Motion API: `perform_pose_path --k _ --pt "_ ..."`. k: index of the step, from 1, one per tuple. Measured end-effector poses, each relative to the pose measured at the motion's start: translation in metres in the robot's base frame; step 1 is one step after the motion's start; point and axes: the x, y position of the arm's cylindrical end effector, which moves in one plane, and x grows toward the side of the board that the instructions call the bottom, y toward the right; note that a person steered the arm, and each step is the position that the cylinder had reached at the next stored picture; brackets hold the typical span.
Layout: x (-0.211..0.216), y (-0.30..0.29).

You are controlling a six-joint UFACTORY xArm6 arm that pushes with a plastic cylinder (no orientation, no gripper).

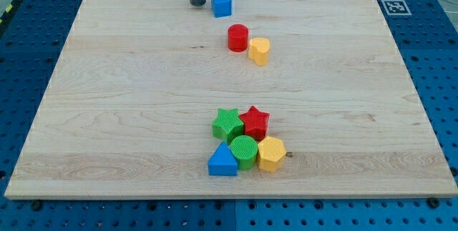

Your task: Move the blue cube diagonally right of the red circle

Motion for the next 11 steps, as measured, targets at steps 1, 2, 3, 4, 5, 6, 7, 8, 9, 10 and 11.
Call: perform_pose_path --k 1,2,3,4,5,6,7,8,9,10,11 --pt "-0.009 0.018" --pt "-0.009 0.045" --pt "-0.007 0.065" --pt "-0.007 0.065" --pt "-0.008 0.049" --pt "-0.004 0.047" --pt "0.017 0.061" --pt "0.018 0.063" --pt "0.018 0.063" --pt "0.02 0.063" --pt "0.02 0.063"
